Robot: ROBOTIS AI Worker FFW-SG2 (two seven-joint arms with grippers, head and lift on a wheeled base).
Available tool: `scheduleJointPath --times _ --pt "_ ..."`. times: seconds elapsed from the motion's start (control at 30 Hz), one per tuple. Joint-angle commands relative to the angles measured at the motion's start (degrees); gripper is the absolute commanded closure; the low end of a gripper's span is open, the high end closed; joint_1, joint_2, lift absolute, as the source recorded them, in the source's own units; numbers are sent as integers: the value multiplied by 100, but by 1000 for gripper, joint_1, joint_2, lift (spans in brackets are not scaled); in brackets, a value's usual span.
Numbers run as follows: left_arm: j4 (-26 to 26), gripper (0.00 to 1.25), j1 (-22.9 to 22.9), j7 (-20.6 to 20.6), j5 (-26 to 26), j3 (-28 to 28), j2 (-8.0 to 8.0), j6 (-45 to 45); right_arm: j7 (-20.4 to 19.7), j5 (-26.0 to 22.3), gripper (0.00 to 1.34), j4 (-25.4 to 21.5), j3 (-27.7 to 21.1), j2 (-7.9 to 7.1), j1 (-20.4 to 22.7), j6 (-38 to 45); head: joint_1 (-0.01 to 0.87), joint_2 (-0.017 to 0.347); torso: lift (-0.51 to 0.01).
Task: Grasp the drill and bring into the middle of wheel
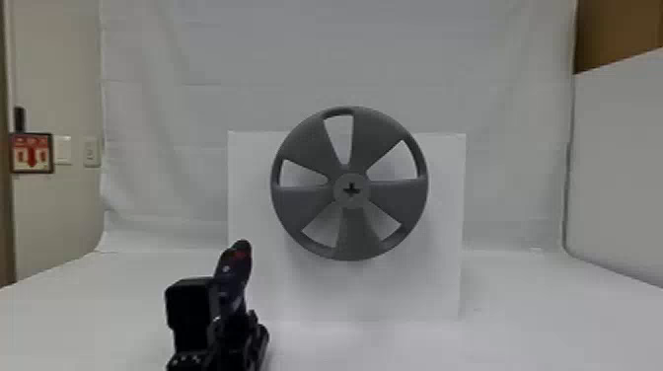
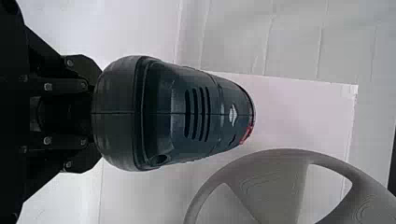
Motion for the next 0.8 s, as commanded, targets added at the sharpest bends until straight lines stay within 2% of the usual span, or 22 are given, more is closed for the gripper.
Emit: scheduleJointPath --times 0.0,0.63,0.77 --pt "66 1199 21 0 -47 -3 0 -10 0 8 174 0 8 7 5 0 54 31 -403" --pt "154 1194 -50 0 -100 -30 0 289 0 8 174 0 8 7 5 0 54 31 -403" --pt "154 1098 -32 0 -91 -3 0 289 0 8 174 0 8 -2 5 0 54 31 -403"
